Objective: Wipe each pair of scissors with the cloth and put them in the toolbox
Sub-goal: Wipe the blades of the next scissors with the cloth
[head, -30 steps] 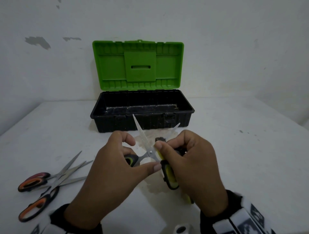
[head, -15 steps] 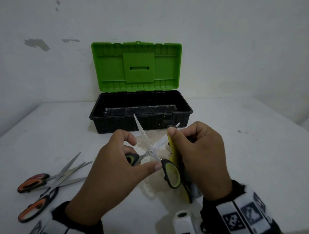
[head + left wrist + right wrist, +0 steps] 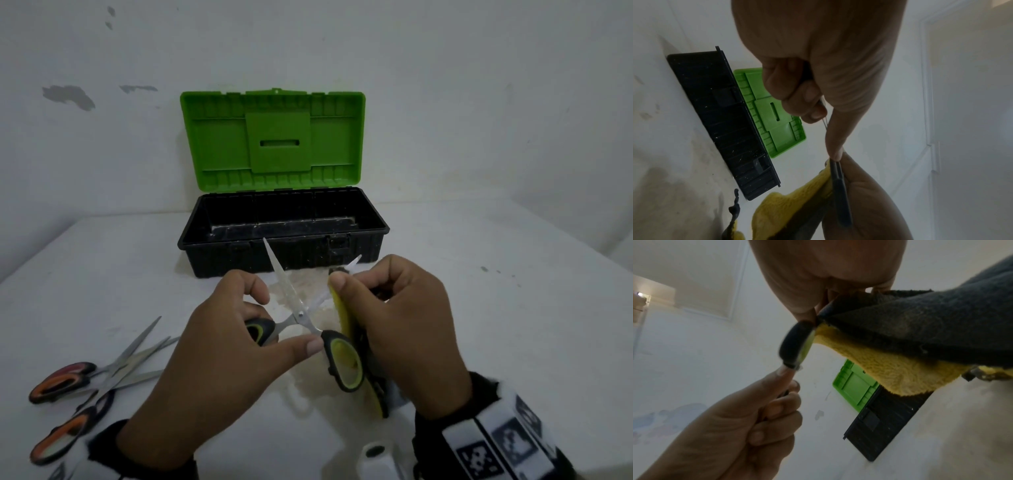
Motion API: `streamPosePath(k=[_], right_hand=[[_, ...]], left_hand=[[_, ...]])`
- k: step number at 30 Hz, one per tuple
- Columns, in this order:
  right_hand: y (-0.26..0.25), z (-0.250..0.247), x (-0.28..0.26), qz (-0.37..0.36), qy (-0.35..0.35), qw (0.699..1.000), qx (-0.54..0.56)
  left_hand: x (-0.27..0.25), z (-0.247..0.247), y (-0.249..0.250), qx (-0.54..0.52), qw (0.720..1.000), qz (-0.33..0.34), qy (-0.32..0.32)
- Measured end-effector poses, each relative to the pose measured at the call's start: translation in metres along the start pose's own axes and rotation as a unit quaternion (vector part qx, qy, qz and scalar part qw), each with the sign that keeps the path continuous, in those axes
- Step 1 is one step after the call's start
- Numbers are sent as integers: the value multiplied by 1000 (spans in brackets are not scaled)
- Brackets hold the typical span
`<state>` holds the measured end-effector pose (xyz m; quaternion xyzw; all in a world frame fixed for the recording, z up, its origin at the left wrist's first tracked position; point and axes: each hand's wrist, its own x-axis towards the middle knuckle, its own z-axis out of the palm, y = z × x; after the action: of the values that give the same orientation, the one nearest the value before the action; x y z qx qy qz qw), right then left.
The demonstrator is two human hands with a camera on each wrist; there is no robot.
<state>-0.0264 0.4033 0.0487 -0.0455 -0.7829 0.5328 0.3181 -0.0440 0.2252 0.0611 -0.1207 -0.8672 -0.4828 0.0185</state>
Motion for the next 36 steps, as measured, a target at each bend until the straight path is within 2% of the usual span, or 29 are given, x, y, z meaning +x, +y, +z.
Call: streamPosePath(k=[3,9,14,19,21,30,32,36], right_hand=[[3,-5,9,13,40,999,6],[-3,0,-3,3,-11,1000,0],[1,-10,19,24,46,999,14],[0,-18,28,36,59,997,46],[-2,-20,25,36,38,997,57],[-1,11,-5,-7,-85,994,-70],[-2,11,-4,0,-85,994,-61],[-2,7,7,13,-25,999,-40]], left_hand=[[0,2,0,-4,1000,3,-2],[2,0,2,-5,1000,-8,-4],[0,4,0,-20,1000,-10,1],[0,7,1,-20,999,-45,15],[1,8,0,-12,998,-50,23],[0,14,8,63,997,-19,40],[-3,12,9,79,996,-11,43],[-8,9,11,98,994,7,46]])
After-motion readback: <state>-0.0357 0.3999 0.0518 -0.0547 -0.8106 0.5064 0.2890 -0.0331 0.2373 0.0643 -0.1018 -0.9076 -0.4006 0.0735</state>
